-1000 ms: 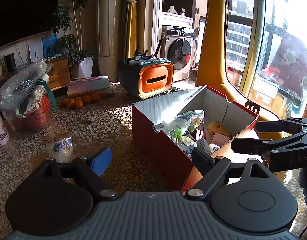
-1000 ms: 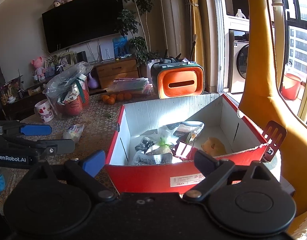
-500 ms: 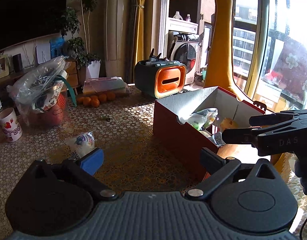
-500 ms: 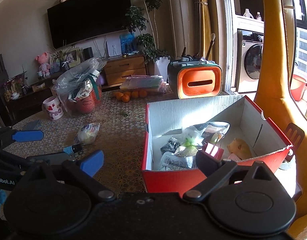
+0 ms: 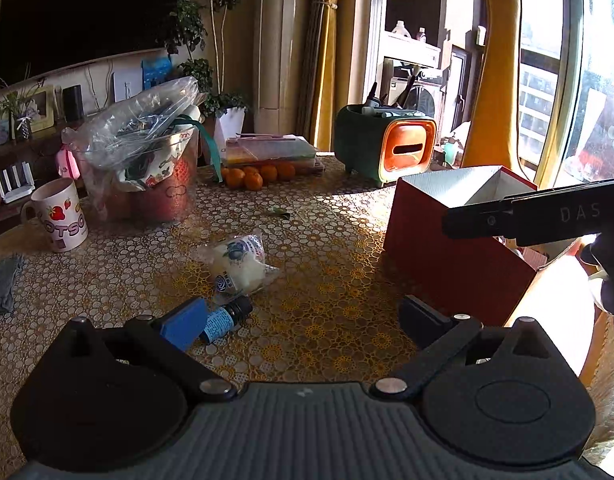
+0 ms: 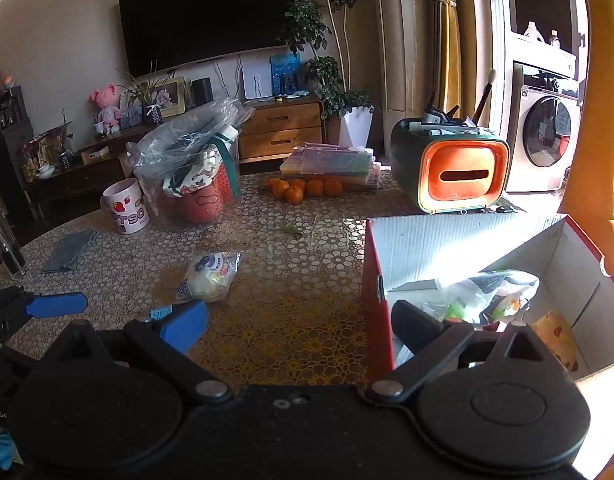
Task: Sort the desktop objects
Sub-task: 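Withdraw both tools from the box back over the table, then grasp the blueberry snack bag with the right tool while the left tool grasps the blue bottle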
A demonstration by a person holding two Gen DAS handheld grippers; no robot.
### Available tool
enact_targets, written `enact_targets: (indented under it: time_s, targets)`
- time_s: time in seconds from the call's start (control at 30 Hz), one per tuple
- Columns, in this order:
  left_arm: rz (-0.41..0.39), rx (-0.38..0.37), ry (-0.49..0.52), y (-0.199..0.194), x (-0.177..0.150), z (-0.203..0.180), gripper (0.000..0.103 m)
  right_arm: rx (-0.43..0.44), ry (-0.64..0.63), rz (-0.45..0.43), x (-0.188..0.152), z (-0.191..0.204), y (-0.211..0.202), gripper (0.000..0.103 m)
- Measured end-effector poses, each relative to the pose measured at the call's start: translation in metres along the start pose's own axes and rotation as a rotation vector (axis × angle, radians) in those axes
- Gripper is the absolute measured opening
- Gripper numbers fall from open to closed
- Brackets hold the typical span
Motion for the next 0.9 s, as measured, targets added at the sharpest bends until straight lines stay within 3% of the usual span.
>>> enact_targets:
  time_s: [0.6, 0.9]
  targets:
    - [0.015, 0.111, -0.06, 0.037, -0.022, 0.068, 0.102, 0.076, -0.113, 0.05, 0.019, 0.07, 0.074, 0.099]
    - [0.026, 0.121, -0.057, 0.059, -0.028, 0.085, 0.102, 0.107, -0.173, 0.072, 0.023, 0.104, 0.112, 0.099]
Point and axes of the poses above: each gripper's, at about its wrist camera, not at the fingertips, and y roughly the way its jaws point, z to its left, x to its top, the point moved 3 cm from there along y, roughly the way its jaws point, and after that the axes turned 14 degrees about -x, right-handed, at the moved point
